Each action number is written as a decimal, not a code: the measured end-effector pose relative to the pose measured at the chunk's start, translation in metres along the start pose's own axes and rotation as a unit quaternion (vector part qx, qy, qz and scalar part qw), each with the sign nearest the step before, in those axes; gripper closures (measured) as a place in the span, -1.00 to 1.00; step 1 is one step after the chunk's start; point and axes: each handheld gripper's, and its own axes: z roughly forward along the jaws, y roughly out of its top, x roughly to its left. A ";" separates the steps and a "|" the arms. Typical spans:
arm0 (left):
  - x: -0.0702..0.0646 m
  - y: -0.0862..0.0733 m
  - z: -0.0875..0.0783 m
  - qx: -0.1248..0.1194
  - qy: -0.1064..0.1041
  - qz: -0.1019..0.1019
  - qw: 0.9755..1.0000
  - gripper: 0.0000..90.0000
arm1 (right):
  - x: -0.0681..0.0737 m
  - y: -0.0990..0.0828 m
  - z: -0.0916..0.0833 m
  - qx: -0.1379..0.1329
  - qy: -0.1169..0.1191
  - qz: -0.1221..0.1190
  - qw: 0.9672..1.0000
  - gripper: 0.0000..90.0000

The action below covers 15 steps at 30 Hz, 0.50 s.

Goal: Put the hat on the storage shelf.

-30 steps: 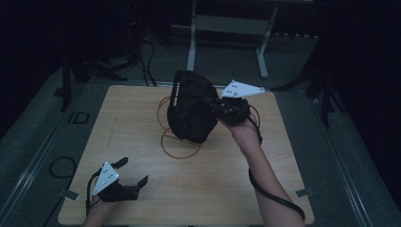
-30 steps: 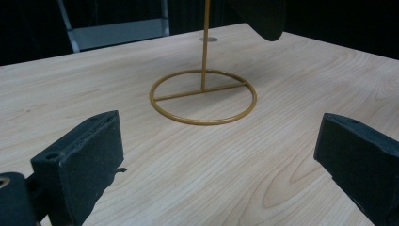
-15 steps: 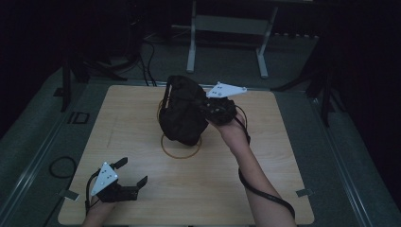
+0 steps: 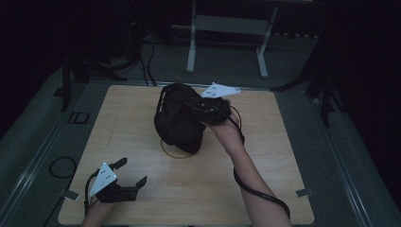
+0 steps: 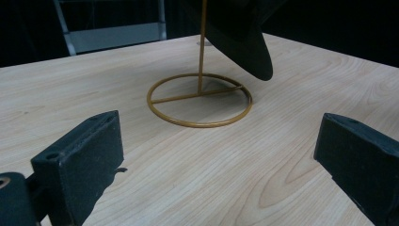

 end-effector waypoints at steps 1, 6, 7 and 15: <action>0.000 0.000 0.000 0.000 0.000 0.000 1.000 -0.95 | 0.000 0.000 0.000 0.000 0.000 0.000 1.000 0.40; 0.000 0.000 0.000 0.001 0.001 0.002 1.000 -0.95 | 0.005 0.003 0.001 0.007 -0.004 -0.011 1.000 0.16; 0.000 0.000 -0.001 0.000 0.000 0.001 1.000 -0.95 | 0.006 0.003 0.001 0.006 -0.005 -0.012 1.000 0.13; 0.001 0.000 -0.001 0.000 -0.001 -0.001 1.000 -0.95 | 0.005 0.003 -0.003 0.002 -0.004 -0.002 1.000 0.07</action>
